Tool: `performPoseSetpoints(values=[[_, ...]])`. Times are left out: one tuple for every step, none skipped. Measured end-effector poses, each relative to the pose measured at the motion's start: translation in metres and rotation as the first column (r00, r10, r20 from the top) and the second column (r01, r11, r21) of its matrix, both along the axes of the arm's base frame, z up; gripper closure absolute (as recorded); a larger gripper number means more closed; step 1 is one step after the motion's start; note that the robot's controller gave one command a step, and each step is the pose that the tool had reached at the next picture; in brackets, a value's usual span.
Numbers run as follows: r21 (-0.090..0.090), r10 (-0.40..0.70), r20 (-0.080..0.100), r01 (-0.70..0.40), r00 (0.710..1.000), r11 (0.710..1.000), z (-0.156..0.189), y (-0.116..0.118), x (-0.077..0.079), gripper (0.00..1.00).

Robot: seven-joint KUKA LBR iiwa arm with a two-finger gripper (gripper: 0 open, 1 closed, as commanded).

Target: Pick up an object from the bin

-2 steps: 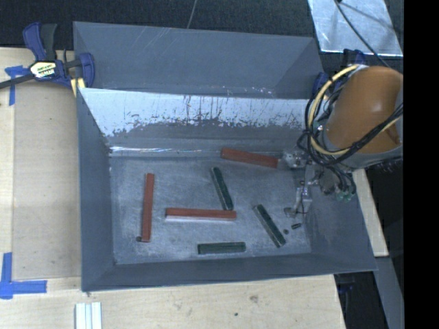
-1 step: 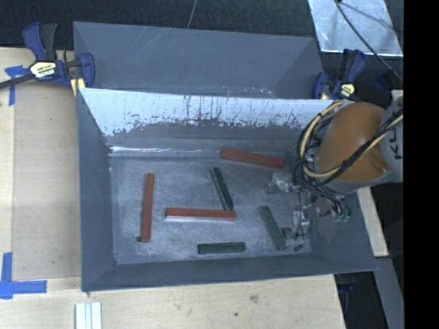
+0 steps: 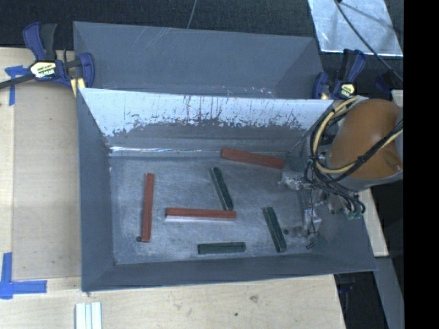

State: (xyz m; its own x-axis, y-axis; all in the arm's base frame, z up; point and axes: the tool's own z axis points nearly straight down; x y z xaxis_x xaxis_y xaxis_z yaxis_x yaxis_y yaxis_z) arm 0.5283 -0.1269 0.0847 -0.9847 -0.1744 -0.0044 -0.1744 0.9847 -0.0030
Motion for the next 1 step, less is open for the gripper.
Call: performPoseSetpoints(values=[[0.002,-0.054,-0.004,0.054,0.999,0.999,0.0076,0.0181,-0.0027,0.0]])
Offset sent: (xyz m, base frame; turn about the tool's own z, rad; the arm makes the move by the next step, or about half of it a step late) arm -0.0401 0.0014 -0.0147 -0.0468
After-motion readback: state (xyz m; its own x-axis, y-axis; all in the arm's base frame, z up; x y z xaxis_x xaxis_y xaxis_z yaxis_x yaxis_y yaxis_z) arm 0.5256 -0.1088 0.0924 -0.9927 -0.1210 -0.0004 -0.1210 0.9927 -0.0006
